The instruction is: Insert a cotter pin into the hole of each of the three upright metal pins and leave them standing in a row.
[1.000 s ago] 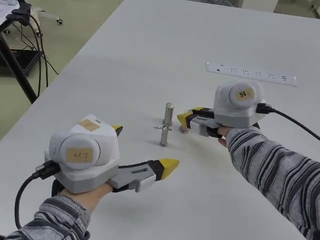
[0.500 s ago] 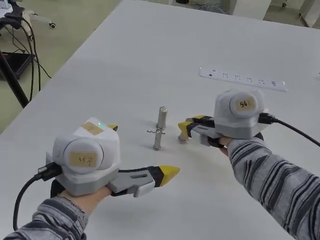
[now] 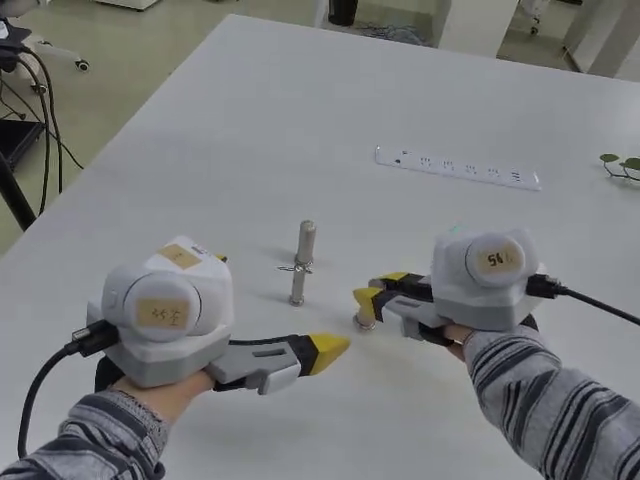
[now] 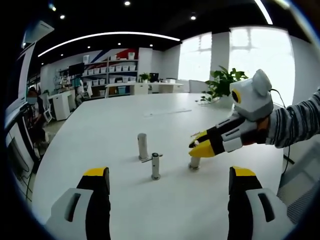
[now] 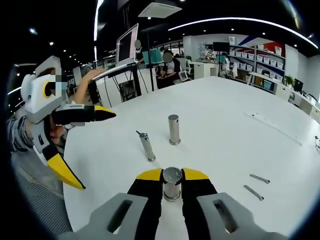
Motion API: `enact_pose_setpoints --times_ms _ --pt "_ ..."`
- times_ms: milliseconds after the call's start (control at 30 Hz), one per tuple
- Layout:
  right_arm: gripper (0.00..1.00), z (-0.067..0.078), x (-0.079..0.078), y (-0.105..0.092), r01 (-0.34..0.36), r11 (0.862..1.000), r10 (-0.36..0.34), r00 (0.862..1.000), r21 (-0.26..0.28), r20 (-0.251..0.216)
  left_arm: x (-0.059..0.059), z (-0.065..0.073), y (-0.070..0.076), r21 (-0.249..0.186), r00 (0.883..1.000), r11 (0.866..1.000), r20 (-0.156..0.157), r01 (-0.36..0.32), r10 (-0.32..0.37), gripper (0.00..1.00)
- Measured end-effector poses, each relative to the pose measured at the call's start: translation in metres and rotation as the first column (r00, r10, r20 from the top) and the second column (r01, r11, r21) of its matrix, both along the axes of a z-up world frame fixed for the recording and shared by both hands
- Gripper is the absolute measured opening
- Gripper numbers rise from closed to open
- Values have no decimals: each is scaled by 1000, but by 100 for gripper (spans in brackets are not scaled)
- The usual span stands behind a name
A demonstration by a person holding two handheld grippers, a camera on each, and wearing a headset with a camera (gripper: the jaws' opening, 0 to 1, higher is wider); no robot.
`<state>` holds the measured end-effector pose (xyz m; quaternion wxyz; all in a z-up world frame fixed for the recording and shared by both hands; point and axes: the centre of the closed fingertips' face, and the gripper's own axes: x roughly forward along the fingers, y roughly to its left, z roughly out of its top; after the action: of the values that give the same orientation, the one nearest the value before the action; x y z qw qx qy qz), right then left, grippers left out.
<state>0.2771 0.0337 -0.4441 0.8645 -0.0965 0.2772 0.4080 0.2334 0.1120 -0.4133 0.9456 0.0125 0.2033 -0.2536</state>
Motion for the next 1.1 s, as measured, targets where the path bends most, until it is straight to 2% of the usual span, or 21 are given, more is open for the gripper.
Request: enact_pose_setpoints --times_ms 367,533,633,700,900,967,1000,1100 --pt "9 -8 -12 -5 11 1000 -11 1000 -18 -7 -2 1 -5 -3 1000 1000 7 20 -20 99" --pt "9 -9 -16 -4 2 1000 -2 1000 -30 14 -2 1 -6 -2 1000 1000 8 24 -24 99" --pt "9 -9 -19 -2 -19 998 22 999 -67 35 -2 1 -6 3 1000 1000 7 28 -28 99" --pt "9 -9 -20 -3 -7 997 10 999 -76 33 -3 1 -7 7 999 999 5 32 -32 99" --pt "10 -10 -20 -4 18 998 -16 999 -61 28 -3 1 -7 11 999 999 6 34 -35 99" --pt "12 -17 -25 -5 -9 996 10 1000 -85 9 -3 1 -6 10 999 999 7 33 -33 99" --pt "14 -20 -27 -5 -12 996 11 1000 -86 -2 -3 1 -6 9 999 999 7 32 -32 99" --pt "18 -20 -31 -7 -21 997 21 1000 -72 1 -3 1 -6 11 999 999 7 32 -32 99"
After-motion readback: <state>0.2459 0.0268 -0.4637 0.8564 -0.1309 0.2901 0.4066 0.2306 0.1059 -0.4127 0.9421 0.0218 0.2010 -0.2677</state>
